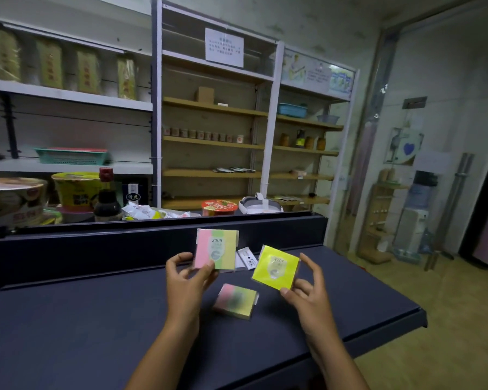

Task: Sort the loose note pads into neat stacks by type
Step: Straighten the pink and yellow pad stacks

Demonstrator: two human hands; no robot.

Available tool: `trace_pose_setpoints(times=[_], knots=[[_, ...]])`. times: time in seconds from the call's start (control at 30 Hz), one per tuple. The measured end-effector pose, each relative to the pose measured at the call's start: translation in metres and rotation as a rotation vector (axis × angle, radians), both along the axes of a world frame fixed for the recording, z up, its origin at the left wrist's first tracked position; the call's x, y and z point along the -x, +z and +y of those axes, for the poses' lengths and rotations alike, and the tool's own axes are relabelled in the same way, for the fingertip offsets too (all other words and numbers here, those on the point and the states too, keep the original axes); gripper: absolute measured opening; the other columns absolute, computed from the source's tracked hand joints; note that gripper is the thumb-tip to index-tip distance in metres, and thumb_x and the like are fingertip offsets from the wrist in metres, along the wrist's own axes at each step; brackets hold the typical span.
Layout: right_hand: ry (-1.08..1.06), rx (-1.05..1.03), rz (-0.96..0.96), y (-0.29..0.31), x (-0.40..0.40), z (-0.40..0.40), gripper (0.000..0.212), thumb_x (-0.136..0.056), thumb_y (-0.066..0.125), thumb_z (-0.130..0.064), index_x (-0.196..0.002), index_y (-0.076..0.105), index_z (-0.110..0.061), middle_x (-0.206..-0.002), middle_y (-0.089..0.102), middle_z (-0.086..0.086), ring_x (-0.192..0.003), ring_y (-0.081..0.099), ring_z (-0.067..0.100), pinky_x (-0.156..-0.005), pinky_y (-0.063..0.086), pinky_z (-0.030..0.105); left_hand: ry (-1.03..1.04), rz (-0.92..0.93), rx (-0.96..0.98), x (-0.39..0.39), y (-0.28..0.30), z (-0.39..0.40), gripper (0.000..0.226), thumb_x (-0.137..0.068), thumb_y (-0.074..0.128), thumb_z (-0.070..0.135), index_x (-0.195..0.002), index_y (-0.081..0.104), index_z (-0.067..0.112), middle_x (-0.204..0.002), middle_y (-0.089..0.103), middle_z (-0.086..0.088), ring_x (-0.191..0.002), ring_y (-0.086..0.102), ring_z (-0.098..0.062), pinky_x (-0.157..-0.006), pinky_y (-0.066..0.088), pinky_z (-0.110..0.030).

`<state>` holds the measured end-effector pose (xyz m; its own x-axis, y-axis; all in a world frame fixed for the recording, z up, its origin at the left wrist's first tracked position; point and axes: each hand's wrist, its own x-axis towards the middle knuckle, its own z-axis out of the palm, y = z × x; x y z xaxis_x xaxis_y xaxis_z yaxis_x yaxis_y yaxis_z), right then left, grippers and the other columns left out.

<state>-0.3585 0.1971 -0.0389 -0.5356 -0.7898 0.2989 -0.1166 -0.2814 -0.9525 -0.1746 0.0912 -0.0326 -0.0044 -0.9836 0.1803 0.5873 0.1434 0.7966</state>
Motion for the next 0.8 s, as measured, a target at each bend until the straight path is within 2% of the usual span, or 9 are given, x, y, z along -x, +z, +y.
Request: trace_pose_setpoints(times=[0.1, 0.17, 0.27, 0.4, 0.5, 0.67, 0.8], knots=[[-0.015, 0.042, -0.022, 0.0, -0.034, 0.009, 0.072, -0.085, 0.063, 0.014, -0.132, 0.047, -0.039, -0.09, 0.073, 0.016, -0.086, 0.071, 0.019, -0.075, 0.051, 0.023, 0.055, -0.038, 0.055, -0.043, -0.007, 0.019, 0.036, -0.085, 0.069, -0.001, -0.102, 0.05, 0.025, -0.111, 0.063, -0.026, -0.09, 0.073, -0.027, -0.078, 0.06, -0.032], [-0.017, 0.067, -0.017, 0.001, -0.058, 0.016, 0.066, -0.085, 0.062, 0.016, -0.128, 0.05, -0.034, -0.088, 0.074, 0.014, -0.087, 0.073, 0.019, -0.07, 0.053, 0.02, 0.093, -0.051, 0.081, -0.072, -0.007, 0.03, 0.034, -0.085, 0.07, 0.001, -0.099, 0.053, 0.027, -0.111, 0.064, -0.023, -0.09, 0.074, -0.027, -0.078, 0.06, -0.032], [-0.031, 0.092, -0.002, 0.003, -0.094, 0.024, 0.061, -0.084, 0.059, 0.02, -0.122, 0.053, -0.028, -0.086, 0.075, 0.012, -0.084, 0.073, 0.017, -0.066, 0.054, 0.018, 0.138, -0.09, 0.124, -0.114, -0.003, 0.045, 0.026, -0.085, 0.07, 0.0, -0.094, 0.057, 0.022, -0.109, 0.066, -0.02, -0.092, 0.074, -0.026, -0.076, 0.061, -0.03], [-0.035, 0.117, 0.002, 0.008, -0.142, 0.033, 0.059, -0.083, 0.058, 0.022, -0.119, 0.055, -0.025, -0.092, 0.076, 0.005, -0.086, 0.072, 0.008, -0.075, 0.055, 0.018, 0.157, -0.158, 0.19, -0.167, 0.002, 0.061, 0.014, -0.085, 0.07, 0.003, -0.093, 0.061, 0.012, -0.099, 0.072, -0.013, -0.086, 0.074, -0.024, -0.077, 0.061, -0.031], [-0.028, 0.137, 0.019, 0.009, -0.177, 0.041, 0.059, -0.082, 0.06, 0.021, -0.118, 0.057, -0.025, -0.098, 0.074, 0.006, -0.088, 0.07, 0.008, -0.081, 0.054, 0.021, 0.171, -0.196, 0.205, -0.202, -0.001, 0.072, 0.015, -0.085, 0.07, 0.006, -0.096, 0.065, 0.014, -0.099, 0.074, -0.005, -0.084, 0.075, -0.023, -0.073, 0.061, -0.026], [-0.003, 0.161, 0.016, 0.006, -0.221, 0.051, 0.059, -0.081, 0.063, 0.019, -0.119, 0.06, -0.027, -0.096, 0.071, 0.005, -0.084, 0.068, 0.006, -0.075, 0.053, 0.015, 0.215, -0.207, 0.173, -0.255, -0.007, 0.088, 0.019, -0.085, 0.072, 0.009, -0.099, 0.068, 0.021, -0.101, 0.074, 0.0, -0.082, 0.076, -0.023, -0.068, 0.057, -0.019], [0.067, 0.148, 0.035, 0.005, -0.256, 0.051, 0.06, -0.081, 0.064, 0.018, -0.117, 0.06, -0.03, -0.096, 0.07, -0.01, -0.09, 0.065, 0.0, -0.079, 0.054, 0.015, 0.297, -0.239, 0.161, -0.298, -0.008, 0.105, 0.019, -0.084, 0.073, 0.009, -0.097, 0.069, 0.022, -0.1, 0.074, 0.001, -0.083, 0.075, -0.02, -0.067, 0.057, -0.018]])
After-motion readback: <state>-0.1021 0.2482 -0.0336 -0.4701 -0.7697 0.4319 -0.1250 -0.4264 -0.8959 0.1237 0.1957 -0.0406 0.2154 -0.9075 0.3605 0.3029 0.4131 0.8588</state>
